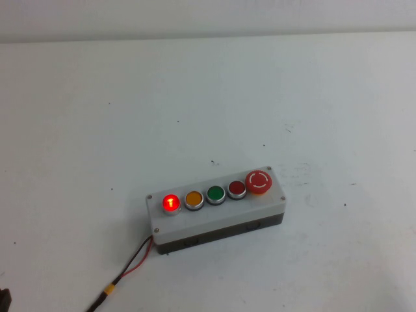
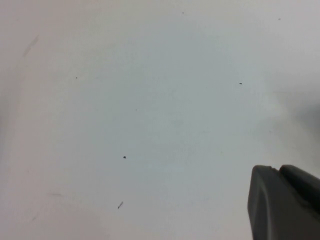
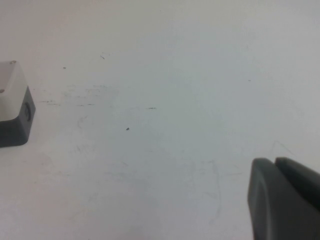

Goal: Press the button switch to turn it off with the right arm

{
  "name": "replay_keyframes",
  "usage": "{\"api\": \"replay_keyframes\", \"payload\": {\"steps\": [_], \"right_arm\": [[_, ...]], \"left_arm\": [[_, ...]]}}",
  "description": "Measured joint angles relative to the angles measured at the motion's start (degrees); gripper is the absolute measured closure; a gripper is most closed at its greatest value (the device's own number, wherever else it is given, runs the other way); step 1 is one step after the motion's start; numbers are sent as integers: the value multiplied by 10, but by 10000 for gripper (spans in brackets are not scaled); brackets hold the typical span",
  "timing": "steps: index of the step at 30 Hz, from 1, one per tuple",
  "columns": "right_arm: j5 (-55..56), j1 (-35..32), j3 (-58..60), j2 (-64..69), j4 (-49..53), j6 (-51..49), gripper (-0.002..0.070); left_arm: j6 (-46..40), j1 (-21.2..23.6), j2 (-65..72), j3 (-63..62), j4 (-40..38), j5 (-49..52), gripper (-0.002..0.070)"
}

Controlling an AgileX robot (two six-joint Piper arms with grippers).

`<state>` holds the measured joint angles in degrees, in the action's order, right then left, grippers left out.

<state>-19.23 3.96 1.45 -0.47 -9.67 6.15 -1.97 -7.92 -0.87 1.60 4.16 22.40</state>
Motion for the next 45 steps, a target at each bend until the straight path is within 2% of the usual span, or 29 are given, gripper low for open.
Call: {"api": "replay_keyframes", "payload": {"steps": [6, 10, 14, 21, 28, 33, 41, 45], "right_arm": [[0, 0, 0, 0, -7, 0, 692], [1, 0, 0, 0, -49, 0, 692], [25, 0, 0, 0, -143, 0, 692], [117, 0, 0, 0, -363, 0, 692], [106, 0, 0, 0, -454, 0, 692], [-22, 0, -82, 56, -427, 0, 692], [-306, 0, -304, 341, -263, 0, 691], [-383, 8, -407, 468, -183, 0, 691]], "left_arm": [[0, 0, 0, 0, 0, 0, 677], [0, 0, 0, 0, 0, 0, 677], [0, 0, 0, 0, 0, 0, 677], [0, 0, 0, 0, 0, 0, 677], [0, 0, 0, 0, 0, 0, 677], [0, 0, 0, 0, 0, 0, 677], [0, 0, 0, 0, 0, 0, 677], [0, 0, 0, 0, 0, 0, 677]]}}
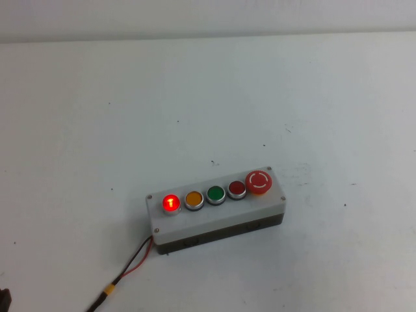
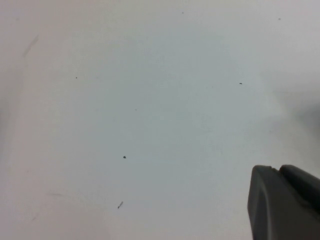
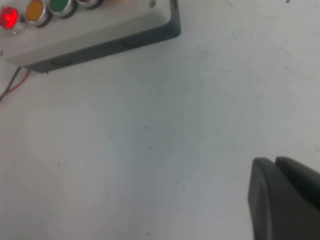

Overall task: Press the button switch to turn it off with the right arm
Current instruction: Press the button to turn off

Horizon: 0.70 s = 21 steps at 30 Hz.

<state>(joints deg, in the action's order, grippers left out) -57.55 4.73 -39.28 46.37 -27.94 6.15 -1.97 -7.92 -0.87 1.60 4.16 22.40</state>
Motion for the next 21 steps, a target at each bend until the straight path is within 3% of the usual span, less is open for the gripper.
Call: {"api": "replay_keyframes", "payload": {"steps": [5, 13, 21], "right_arm": [[-15, 82, -103, 124, 62, -33, 691], [-16, 336, -294, 337, 222, -166, 691], [-72, 430, -533, 558, 238, -172, 691]], "left_arm": [[0, 0, 0, 0, 0, 0, 677], [0, 0, 0, 0, 0, 0, 677], [0, 0, 0, 0, 0, 0, 677]]}}
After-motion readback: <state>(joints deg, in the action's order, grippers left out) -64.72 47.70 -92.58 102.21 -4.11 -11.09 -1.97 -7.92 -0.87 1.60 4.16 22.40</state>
